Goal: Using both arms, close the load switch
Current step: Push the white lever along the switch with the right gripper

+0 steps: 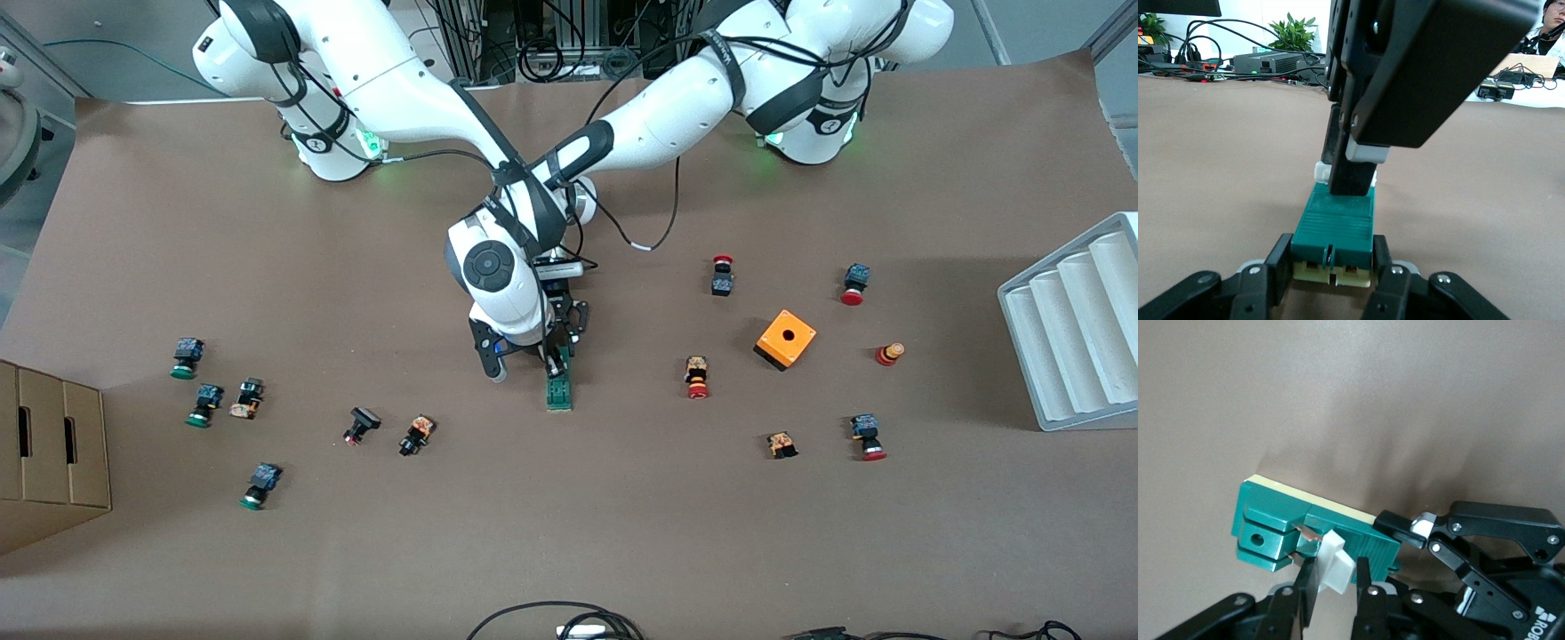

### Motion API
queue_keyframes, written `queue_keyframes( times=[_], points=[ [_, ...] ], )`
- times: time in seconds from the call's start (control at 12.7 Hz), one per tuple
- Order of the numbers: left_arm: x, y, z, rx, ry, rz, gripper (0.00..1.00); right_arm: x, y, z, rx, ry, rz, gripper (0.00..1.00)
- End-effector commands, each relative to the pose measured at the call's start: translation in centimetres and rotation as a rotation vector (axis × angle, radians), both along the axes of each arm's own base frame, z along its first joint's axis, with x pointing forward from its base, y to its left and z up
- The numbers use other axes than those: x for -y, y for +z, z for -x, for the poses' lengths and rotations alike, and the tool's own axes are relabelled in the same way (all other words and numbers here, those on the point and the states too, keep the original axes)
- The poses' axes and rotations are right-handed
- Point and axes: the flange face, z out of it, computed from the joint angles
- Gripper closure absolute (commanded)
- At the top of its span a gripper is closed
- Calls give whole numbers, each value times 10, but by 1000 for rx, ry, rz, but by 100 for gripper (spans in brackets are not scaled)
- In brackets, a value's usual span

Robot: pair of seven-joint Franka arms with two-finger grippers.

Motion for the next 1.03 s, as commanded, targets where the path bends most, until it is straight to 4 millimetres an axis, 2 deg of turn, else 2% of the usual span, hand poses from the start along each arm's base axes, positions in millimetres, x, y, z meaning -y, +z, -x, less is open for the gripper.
queue_keyframes(
  times=[0.0,0.71,0.95],
  points=[
    [2,-5,-1,-1,10,2,45,12,9,-18,21,-19,-27,75],
    [2,-5,0,-2,7,-1,45,6,15,-28,0,-25,-50,78],
    [2,-6,0,-4,7,-1,45,4,18,-40,2,-37,-58,78]
  ],
)
